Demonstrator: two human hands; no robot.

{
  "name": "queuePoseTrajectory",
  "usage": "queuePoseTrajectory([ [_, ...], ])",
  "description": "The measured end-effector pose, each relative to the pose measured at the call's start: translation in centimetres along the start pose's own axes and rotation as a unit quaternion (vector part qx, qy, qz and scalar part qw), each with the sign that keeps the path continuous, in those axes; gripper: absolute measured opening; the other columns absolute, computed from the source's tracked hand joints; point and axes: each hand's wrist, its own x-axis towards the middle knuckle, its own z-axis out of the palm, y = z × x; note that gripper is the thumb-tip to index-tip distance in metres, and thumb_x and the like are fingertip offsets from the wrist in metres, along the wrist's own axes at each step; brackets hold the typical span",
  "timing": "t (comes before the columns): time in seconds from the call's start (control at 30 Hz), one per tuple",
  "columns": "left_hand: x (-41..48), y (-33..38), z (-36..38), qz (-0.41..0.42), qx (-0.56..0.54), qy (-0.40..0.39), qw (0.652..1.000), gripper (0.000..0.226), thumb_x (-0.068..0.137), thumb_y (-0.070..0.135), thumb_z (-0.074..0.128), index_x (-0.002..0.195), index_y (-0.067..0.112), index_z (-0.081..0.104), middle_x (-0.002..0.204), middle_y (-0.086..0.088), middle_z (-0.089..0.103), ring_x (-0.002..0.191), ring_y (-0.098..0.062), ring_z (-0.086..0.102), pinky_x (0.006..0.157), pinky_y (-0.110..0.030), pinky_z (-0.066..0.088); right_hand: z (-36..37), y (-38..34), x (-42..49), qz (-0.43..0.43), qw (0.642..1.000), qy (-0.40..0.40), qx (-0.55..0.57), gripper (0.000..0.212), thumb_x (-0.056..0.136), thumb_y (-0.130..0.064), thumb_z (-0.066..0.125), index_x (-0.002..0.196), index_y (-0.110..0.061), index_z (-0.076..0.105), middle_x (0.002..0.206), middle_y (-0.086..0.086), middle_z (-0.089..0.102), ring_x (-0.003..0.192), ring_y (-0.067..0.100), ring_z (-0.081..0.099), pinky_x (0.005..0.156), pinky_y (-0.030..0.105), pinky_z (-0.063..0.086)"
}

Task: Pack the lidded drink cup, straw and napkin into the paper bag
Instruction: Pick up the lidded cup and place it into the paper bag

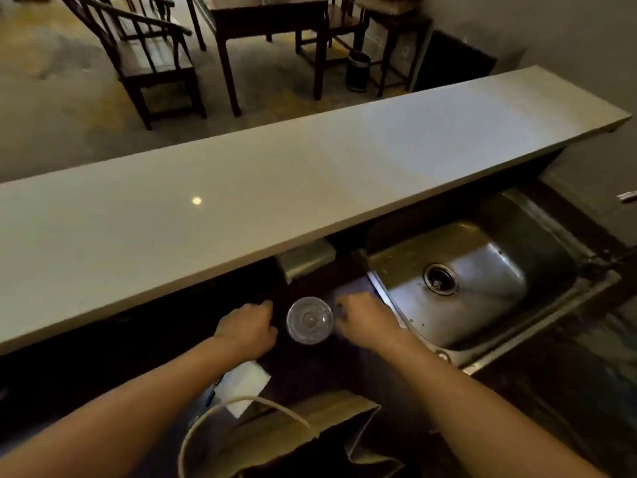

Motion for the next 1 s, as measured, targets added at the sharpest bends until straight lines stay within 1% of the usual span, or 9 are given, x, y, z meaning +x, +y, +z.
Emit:
queuePoseTrajectory([
  [0.13, 1.3, -0.1, 1.8, -0.006, -0.073, -0.035, 0.997, 0.021, 0.084, 0.029, 0.059, 0.1, 0.018, 0.053, 0.098, -0.009, 0.068, 0.09, -0.031, 0.067, 0.067, -0.036, 0.051, 2.1, 1.3, 0.7, 0.022, 0.999, -0.023, 0.031, 0.031, 0.078, -0.023, 0.055, 0.108, -0.02, 0.061, 0.105, 0.017, 0.071, 0.098, 0.04, 0.065, 0.076, 0.042, 0.056],
  [0.33, 2.6, -0.4, 5.0, -0.013, -0.237, -0.034, 0.971, 0.04, 0.077, 0.027, 0.074, 0.113, 0.019, 0.059, 0.095, -0.006, 0.074, 0.083, -0.021, 0.071, 0.079, -0.039, 0.058, 5.5, 2.1, 1.3, 0.024, 0.985, -0.063, 0.159, 0.036, 0.068, -0.026, 0.061, 0.103, -0.02, 0.058, 0.102, 0.009, 0.073, 0.097, 0.031, 0.067, 0.078, 0.042, 0.056],
  [0.4, 2.6, -0.1, 5.3, -0.009, -0.296, -0.04, 0.954, 0.041, 0.079, 0.021, 0.077, 0.115, 0.019, 0.058, 0.089, -0.001, 0.07, 0.063, -0.002, 0.067, 0.064, -0.029, 0.059, 6.2, 2.1, 1.4, 0.032, 0.971, -0.056, 0.229, 0.044, 0.068, -0.018, 0.073, 0.111, -0.018, 0.062, 0.11, 0.006, 0.073, 0.102, 0.021, 0.067, 0.087, 0.035, 0.055],
  [0.47, 2.6, 0.4, 5.4, -0.012, -0.345, -0.058, 0.937, 0.043, 0.084, 0.009, 0.074, 0.119, 0.023, 0.052, 0.082, 0.004, 0.063, 0.047, 0.005, 0.061, 0.042, -0.014, 0.049, 6.4, 2.0, 1.5, 0.041, 0.952, -0.043, 0.301, 0.051, 0.068, -0.008, 0.082, 0.115, -0.011, 0.063, 0.112, 0.007, 0.072, 0.104, 0.016, 0.065, 0.091, 0.031, 0.052],
  [0.6, 2.3, 0.8, 5.1, 0.011, -0.375, -0.055, 0.925, 0.049, 0.085, 0.004, 0.072, 0.125, 0.024, 0.051, 0.078, 0.008, 0.061, 0.048, 0.01, 0.06, 0.039, -0.012, 0.046, 6.1, 1.7, 1.1, 0.048, 0.928, -0.045, 0.366, 0.056, 0.064, -0.008, 0.088, 0.115, -0.016, 0.065, 0.109, -0.002, 0.07, 0.104, 0.009, 0.064, 0.094, 0.026, 0.05],
  [0.73, 1.3, 0.6, 2.8, 0.049, -0.38, -0.043, 0.923, 0.047, 0.085, 0.013, 0.074, 0.122, 0.032, 0.052, 0.083, 0.01, 0.065, 0.059, 0.001, 0.066, 0.053, -0.019, 0.055, 3.6, 1.2, 0.7, 0.025, 0.926, -0.053, 0.374, 0.054, 0.063, -0.012, 0.09, 0.11, -0.024, 0.068, 0.106, -0.006, 0.072, 0.093, -0.007, 0.065, 0.087, 0.016, 0.049],
  [0.83, -0.4, 0.4, 0.2, 0.086, -0.368, -0.019, 0.926, 0.049, 0.082, 0.018, 0.077, 0.125, 0.028, 0.059, 0.103, 0.001, 0.073, 0.086, -0.02, 0.073, 0.078, -0.042, 0.062, 0.7, 0.0, -0.1, 0.004, 0.933, -0.035, 0.359, 0.054, 0.059, -0.026, 0.091, 0.109, -0.021, 0.072, 0.106, -0.001, 0.075, 0.097, 0.003, 0.068, 0.089, 0.029, 0.055],
  [0.9, -2.0, 0.5, -2.3, 0.097, -0.358, -0.021, 0.928, 0.044, 0.082, 0.02, 0.078, 0.122, 0.026, 0.062, 0.105, -0.003, 0.075, 0.092, -0.025, 0.072, 0.081, -0.042, 0.061, -1.6, -0.9, -1.1, -0.012, 0.938, -0.01, 0.346, 0.052, 0.056, -0.033, 0.091, 0.103, -0.021, 0.072, 0.105, 0.003, 0.073, 0.098, 0.013, 0.069, 0.09, 0.039, 0.056],
  [1.0, -4.9, 1.3, -7.3, 0.115, -0.352, -0.039, 0.928, 0.034, 0.081, 0.023, 0.078, 0.114, 0.023, 0.069, 0.1, -0.009, 0.077, 0.085, -0.024, 0.072, 0.079, -0.038, 0.059, -5.6, -2.7, -3.1, -0.055, 0.939, 0.009, 0.339, 0.05, 0.06, -0.028, 0.092, 0.104, -0.022, 0.071, 0.107, 0.002, 0.072, 0.097, 0.013, 0.068, 0.09, 0.038, 0.056],
])
